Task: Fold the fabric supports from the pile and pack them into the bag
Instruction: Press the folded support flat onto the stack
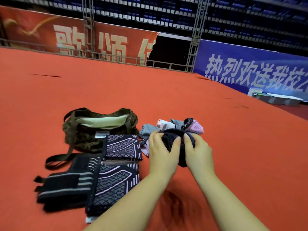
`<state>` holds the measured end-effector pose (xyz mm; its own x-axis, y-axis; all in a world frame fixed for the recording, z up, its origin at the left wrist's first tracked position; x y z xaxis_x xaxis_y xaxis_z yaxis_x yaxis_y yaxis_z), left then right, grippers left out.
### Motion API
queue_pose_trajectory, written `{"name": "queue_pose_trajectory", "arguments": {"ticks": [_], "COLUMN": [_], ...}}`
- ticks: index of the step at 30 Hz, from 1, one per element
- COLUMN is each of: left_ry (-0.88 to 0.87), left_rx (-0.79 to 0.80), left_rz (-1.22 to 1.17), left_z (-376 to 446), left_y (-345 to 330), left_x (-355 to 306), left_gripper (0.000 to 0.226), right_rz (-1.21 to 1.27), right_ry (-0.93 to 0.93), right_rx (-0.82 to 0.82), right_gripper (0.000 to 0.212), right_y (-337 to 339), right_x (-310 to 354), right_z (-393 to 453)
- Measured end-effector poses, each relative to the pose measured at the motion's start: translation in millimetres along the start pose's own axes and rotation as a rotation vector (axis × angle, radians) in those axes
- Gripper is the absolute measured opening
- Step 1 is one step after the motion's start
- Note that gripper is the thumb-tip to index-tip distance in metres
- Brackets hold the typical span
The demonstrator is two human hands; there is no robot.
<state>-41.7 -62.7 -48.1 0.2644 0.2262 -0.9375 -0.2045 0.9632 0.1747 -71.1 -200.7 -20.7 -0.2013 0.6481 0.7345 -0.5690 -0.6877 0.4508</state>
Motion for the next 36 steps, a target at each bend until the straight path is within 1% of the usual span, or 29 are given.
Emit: {"name": "queue_pose_trajectory", "arguments": {"ticks": [2,3,5,7,9,13,15,17,20,23,25,28,30,33,36], "left_ry": [-0.048,-0.075,-0.152,-0.263,-0.363,-0.440,-0.434,-0.419,-0.390,-0.340,-0.321,-0.307,-0.271,-0.193,-0.108], "left_rx": [-0.090,-0.130,-0.207,-0.259,-0.234,-0.049,0.013,0.029,0.021,-0.028,-0.078,-0.180,-0.240,-0.362,-0.494], "left_rz": [0.064,0.091,0.133,0.160,0.168,0.195,0.196,0.171,0.126,0.059,-0.003,-0.074,-0.122,-0.215,-0.300], "left_z": [2.2,2.5,3.1,4.9,6.7,10.7,11.8,12.3,12.2,14.2,14.8,15.7,18.1,24.3,33.7], "left_y": [25.3,36.7,59.1,79.6,94.3,107.4,112.5,118.9,126.8,137.1,146.3,162.0,171.4,192.2,220.2], "left_x": [-5.4,-8.4,-15.9,-25.1,-34.5,-44.1,-45.1,-45.0,-42.4,-36.6,-36.1,-37.4,-36.1,-32.0,-21.5], "left_gripper": [0.061,0.060,0.051,0.040,0.033,0.033,0.031,0.024,0.022,0.012,0.007,0.012,0.017,0.017,0.008], "right_rz": [0.012,0.017,0.038,0.068,0.086,0.094,0.127,0.210,0.276,0.242,0.151,0.000,-0.058,-0.124,-0.163], "right_ry": [0.024,0.037,0.063,0.086,0.114,0.128,0.099,0.030,-0.021,-0.017,0.008,0.055,0.062,0.012,-0.059], "right_rx": [0.001,0.008,0.026,0.038,0.060,0.143,0.193,0.227,0.247,0.243,0.217,0.178,0.169,0.153,0.122], "right_gripper": [0.020,0.020,0.017,0.009,0.002,0.008,0.005,0.013,0.027,0.036,0.040,0.045,0.047,0.045,0.044], "right_y": [-10.2,-15.9,-28.0,-36.1,-41.2,-52.0,-58.0,-63.8,-70.6,-75.3,-74.6,-71.6,-72.8,-72.7,-63.6], "right_x": [18.8,27.8,44.5,58.9,70.6,84.0,87.1,87.3,86.6,86.2,86.7,88.8,86.0,69.4,45.8], "right_z": [-1.1,-1.6,-2.5,-2.3,0.1,7.6,9.6,9.2,7.2,6.3,8.3,10.4,11.3,14.3,15.7]}}
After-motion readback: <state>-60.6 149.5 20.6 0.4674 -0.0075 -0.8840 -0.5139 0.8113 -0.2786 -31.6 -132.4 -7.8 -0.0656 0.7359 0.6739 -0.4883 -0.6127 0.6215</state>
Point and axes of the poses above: each hand's wrist, its own z-axis towards the middle knuckle, its own y-axis out of the back of the hand, x = y × z, the point moved 9 cm from there along z, towards the middle knuckle, and after that the axes turned 7 degrees about y, right-handed, at the moved point
